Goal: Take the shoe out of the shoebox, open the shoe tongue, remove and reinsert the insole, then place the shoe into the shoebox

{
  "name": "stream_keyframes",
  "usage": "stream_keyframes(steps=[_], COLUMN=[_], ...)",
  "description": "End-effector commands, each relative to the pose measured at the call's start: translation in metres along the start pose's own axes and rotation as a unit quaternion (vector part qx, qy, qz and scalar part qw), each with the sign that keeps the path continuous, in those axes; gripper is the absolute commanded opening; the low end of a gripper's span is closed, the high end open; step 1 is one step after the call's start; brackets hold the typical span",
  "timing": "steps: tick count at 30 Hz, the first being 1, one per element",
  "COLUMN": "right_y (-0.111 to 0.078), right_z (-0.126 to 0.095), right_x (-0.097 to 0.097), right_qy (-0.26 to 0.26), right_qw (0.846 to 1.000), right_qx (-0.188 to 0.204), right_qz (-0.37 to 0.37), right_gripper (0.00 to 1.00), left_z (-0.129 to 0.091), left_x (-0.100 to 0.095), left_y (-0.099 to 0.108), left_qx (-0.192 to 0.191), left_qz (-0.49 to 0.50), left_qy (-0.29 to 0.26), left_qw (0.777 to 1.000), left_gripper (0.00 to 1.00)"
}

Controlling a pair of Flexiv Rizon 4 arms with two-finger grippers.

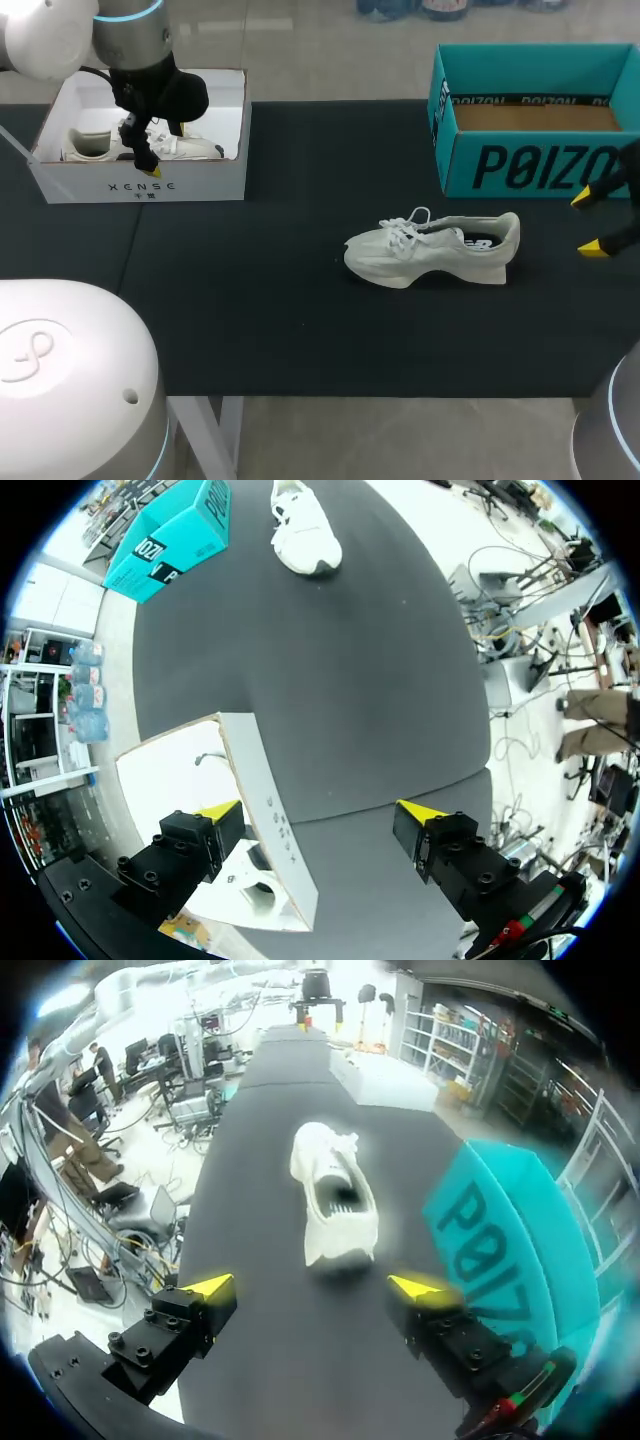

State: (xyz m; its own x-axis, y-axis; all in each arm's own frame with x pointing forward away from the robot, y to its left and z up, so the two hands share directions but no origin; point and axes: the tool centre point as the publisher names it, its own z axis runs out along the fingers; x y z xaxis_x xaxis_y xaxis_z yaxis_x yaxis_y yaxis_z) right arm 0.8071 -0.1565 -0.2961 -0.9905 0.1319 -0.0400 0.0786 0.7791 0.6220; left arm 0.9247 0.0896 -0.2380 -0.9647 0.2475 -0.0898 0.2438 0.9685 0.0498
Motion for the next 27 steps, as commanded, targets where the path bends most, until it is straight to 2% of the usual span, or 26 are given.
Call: stream_keyframes(steps=[1,27], right_y=[-0.0036,-0.0004], right_z=[-0.0001,0.0027], right_x=[-0.0077,-0.0059], right_qy=[0.134,0.128], right_qw=[0.983,0.984], right_qx=[-0.026,-0.028], right_qz=[-0.119,-0.121], right_gripper=[1.0,1.0], left_z=[-0.0002,-0.0002], left_x=[0.0008,0.0008], left_y=[0.0003,0.0003], left_qx=[-0.001,-0.001], left_qz=[0.0,0.0], left_qy=[0.0,0.0], left_qw=[1.0,1.0], left_gripper=[1.0,1.0])
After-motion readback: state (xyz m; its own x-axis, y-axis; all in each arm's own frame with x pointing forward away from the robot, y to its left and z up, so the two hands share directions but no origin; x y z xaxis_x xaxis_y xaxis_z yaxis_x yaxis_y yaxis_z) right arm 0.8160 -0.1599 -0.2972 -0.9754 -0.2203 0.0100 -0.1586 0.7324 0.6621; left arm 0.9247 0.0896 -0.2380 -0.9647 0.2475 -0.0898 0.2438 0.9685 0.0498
